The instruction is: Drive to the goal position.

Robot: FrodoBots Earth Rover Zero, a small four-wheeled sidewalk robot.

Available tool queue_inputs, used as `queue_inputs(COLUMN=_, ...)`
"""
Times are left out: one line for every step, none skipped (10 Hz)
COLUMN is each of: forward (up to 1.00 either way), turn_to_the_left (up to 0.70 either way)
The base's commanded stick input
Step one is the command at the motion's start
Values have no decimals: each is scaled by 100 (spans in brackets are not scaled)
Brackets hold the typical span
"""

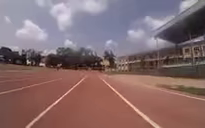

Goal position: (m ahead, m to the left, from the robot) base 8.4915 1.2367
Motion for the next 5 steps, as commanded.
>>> queue_inputs(forward=70, turn_to_the_left=0)
queue_inputs(forward=70, turn_to_the_left=0)
queue_inputs(forward=70, turn_to_the_left=0)
queue_inputs(forward=70, turn_to_the_left=0)
queue_inputs(forward=70, turn_to_the_left=0)
